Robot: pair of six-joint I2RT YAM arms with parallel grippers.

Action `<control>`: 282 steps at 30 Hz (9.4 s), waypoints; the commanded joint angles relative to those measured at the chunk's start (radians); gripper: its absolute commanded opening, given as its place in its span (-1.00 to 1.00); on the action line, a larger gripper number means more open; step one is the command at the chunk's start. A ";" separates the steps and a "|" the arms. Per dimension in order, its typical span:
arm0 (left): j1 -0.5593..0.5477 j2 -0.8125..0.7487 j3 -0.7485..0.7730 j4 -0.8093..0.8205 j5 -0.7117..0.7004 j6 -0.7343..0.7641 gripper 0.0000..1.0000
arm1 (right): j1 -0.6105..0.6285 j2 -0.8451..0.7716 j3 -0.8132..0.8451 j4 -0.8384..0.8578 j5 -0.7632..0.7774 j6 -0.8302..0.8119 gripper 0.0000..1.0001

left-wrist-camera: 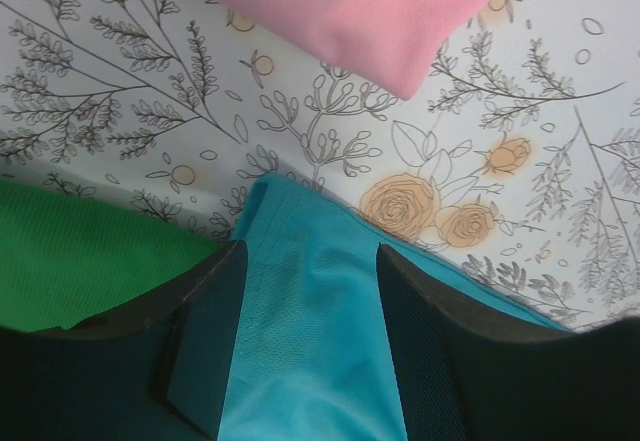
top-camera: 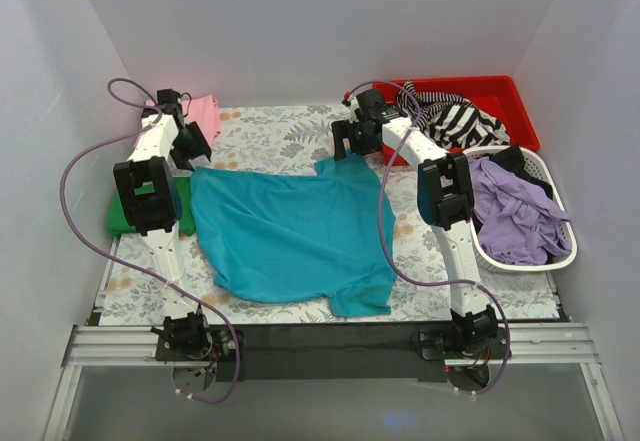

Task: Fold and stack the t-shirts
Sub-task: Flatten the tshirt out, then fold the tshirt

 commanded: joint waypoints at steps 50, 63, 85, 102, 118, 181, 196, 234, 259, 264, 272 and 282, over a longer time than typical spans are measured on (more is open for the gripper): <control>0.013 0.090 0.293 -0.023 0.134 0.049 -1.00 | -0.040 -0.037 0.202 0.048 -0.049 -0.048 -0.97; 0.072 -0.015 0.209 0.109 0.087 0.059 -1.00 | -0.051 -0.112 0.249 0.152 -0.014 -0.094 -0.97; 0.083 -0.194 -0.154 0.187 0.357 0.027 -1.00 | -0.030 -0.219 -0.025 0.151 -0.138 -0.120 -0.97; 0.069 -0.444 -0.433 0.106 0.242 0.036 -1.00 | 0.035 -0.509 -0.458 0.144 -0.048 -0.071 -0.97; 0.071 -0.380 -0.484 0.078 -0.025 0.035 -1.00 | 0.036 -0.576 -0.676 0.146 0.328 0.018 -0.97; -0.050 -0.326 -0.537 0.223 0.343 0.013 0.68 | 0.228 -0.669 -0.812 0.072 0.122 0.009 0.21; -0.050 -0.326 -0.557 0.233 0.355 0.021 0.67 | 0.219 -0.385 -0.552 0.120 0.282 0.000 0.23; -0.050 -0.305 -0.470 0.256 0.404 -0.016 0.66 | 0.277 -0.502 -0.569 0.089 0.265 0.036 0.22; -0.067 -0.039 -0.343 0.201 0.308 -0.014 0.66 | 0.158 -0.054 -0.175 -0.029 0.080 0.032 0.17; -0.069 0.077 -0.134 0.169 0.331 -0.011 0.66 | 0.139 0.053 -0.010 -0.073 0.069 0.029 0.20; -0.069 0.237 0.247 0.048 0.378 0.004 0.65 | 0.092 0.081 0.133 -0.034 0.102 -0.008 0.30; -0.106 -0.259 -0.130 0.307 0.509 0.009 0.68 | 0.124 -0.267 -0.100 0.180 0.023 -0.094 0.37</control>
